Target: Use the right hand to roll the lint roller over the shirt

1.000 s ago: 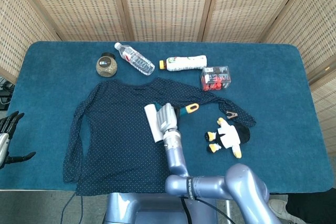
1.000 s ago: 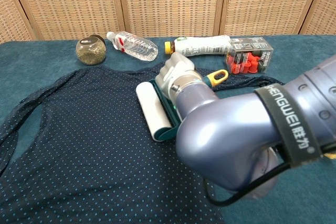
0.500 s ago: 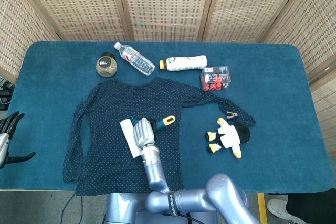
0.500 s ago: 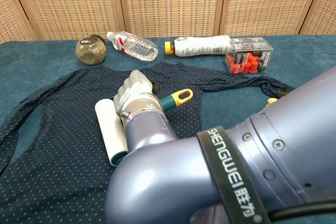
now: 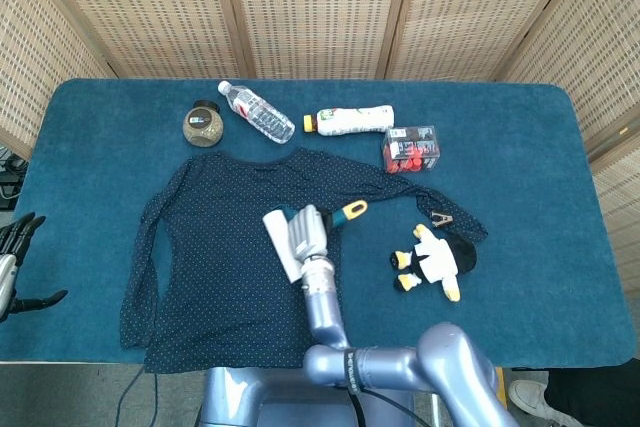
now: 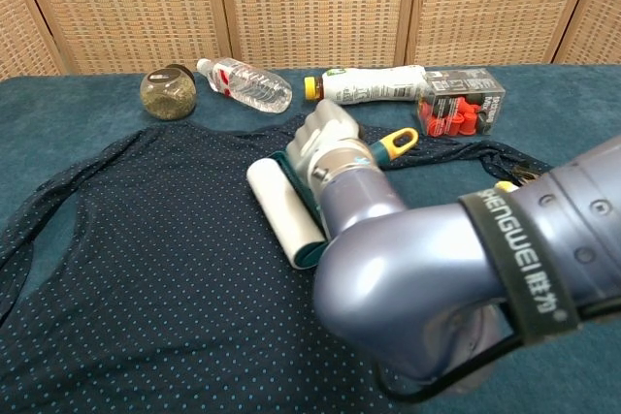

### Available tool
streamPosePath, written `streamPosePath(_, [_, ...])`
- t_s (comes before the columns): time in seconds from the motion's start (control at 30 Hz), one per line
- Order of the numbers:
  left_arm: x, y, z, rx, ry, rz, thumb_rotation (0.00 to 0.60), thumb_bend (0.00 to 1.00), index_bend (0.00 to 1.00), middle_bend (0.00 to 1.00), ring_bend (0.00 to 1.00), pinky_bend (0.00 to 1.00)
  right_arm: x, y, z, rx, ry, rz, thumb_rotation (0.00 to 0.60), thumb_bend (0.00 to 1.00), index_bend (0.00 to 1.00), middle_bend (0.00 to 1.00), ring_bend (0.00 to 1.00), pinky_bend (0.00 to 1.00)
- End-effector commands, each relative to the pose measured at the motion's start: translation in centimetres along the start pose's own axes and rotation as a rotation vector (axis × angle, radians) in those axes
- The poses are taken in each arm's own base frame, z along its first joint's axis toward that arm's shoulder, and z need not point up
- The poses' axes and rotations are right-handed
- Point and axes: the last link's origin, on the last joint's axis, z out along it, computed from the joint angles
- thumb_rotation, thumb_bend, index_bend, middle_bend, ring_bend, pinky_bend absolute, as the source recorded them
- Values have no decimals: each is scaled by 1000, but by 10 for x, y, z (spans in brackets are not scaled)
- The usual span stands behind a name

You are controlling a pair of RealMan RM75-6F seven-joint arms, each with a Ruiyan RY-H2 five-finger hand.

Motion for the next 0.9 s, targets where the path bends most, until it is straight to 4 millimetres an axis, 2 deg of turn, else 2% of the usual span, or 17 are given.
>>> streamPosePath(0.03, [0,1,-1,-2,0,1,600,0,0,0,0,0,-16,20,5,-42,-22,1,600,818,662,1000,1000,1000])
streamPosePath(0.23, [0,4,-3,-14,7,5,600,0,0,0,0,0,-38,50,10,-105,-73,34,600,807,655,1000,1000,1000])
streamPosePath(0.27, [0,5,-4,-16,8,6,600,0,0,0,0,0,-40,52,9,-104,-76,41,600,766,617,1000,1000,1000])
streamPosePath(0.33, [0,5,-5,-20,10,6,600,0,0,0,0,0,-43,56,7,-99,-88,67,600,563,409,1000,1000,1000])
streamPosePath(0.4, [0,6,-6,-23,10,6,600,0,0,0,0,0,-44,58,5,-95,-90,93,600,173,86,1000,1000,1000])
streamPosePath(0.47, [1,6,-7,-28,12,5,600,0,0,0,0,0,-44,62,2,-92,-88,130,600,9,1,1000,1000,1000])
streamPosePath(0.67, [5,6,-11,-37,27,-5,600,0,0,0,0,0,-51,86,-9,-102,-43,220,600,0,0,1000,1000,1000])
streamPosePath(0.77, [7,6,-14,-44,36,-11,600,0,0,0,0,0,-55,106,-17,-111,7,282,600,0,0,990,1000,1000])
streamPosePath(0.8, [8,6,-15,-46,39,-13,600,0,0,0,0,0,-57,114,-20,-109,38,313,600,0,0,967,1000,1000])
streamPosePath(0.83, [9,6,-16,-50,46,-15,600,0,0,0,0,0,-62,131,-28,-115,112,391,600,0,0,940,995,998])
streamPosePath(0.87, [9,6,-17,-54,48,-16,600,0,0,0,0,0,-67,140,-33,-106,155,425,600,0,0,874,964,960])
streamPosePath(0.9, [9,7,-17,-58,49,-17,600,0,0,0,0,0,-73,149,-38,-101,189,458,600,0,0,773,882,873])
